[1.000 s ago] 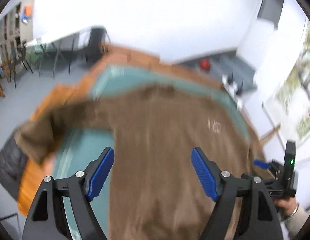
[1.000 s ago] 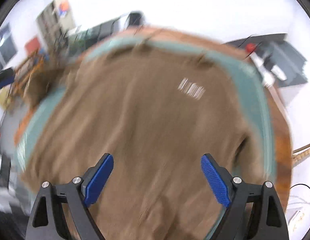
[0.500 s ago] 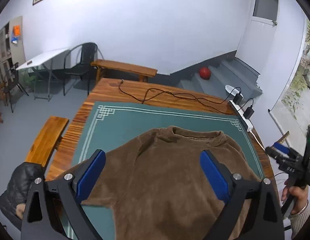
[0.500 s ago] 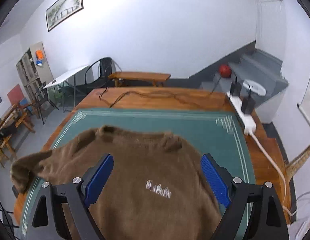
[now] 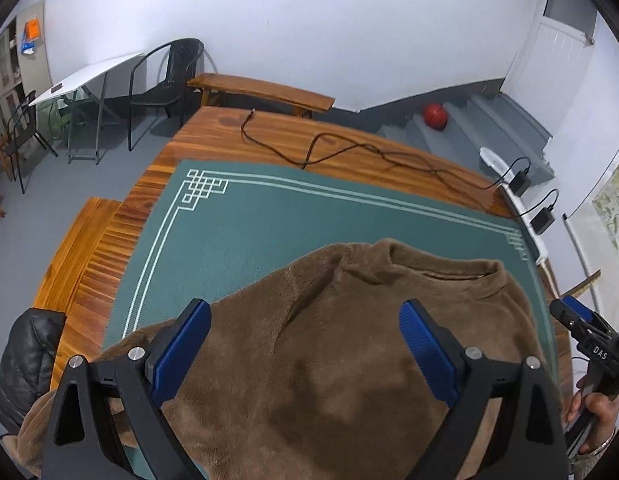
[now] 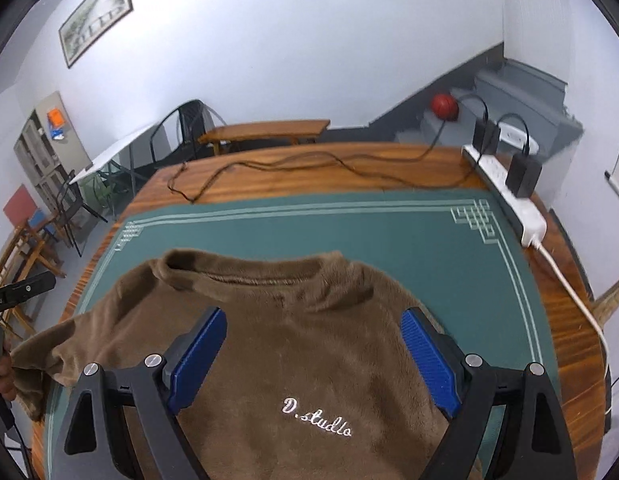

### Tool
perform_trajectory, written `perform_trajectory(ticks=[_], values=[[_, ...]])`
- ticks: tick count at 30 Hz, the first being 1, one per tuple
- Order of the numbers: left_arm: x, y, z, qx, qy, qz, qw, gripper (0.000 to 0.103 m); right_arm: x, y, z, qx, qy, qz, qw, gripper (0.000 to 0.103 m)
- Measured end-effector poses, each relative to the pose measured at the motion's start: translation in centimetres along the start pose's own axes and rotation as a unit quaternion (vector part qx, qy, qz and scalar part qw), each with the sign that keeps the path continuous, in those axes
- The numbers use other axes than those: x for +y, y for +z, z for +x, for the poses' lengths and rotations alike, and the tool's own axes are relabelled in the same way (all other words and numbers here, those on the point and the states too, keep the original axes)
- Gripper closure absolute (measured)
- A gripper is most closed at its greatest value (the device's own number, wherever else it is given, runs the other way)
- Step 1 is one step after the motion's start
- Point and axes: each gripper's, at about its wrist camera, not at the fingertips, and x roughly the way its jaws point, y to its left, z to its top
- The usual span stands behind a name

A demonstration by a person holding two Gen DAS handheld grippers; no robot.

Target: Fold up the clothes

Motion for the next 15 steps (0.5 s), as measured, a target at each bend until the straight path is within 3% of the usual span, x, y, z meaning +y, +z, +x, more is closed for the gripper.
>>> perform_trajectory(ticks=[15], values=[[-3.5,-0.4,6.0,0.049,-0.021,0.043,0.9977,0.006,-2.5,-3.1,3.4,0.051,-0.02,0.031,0.998,0.012]])
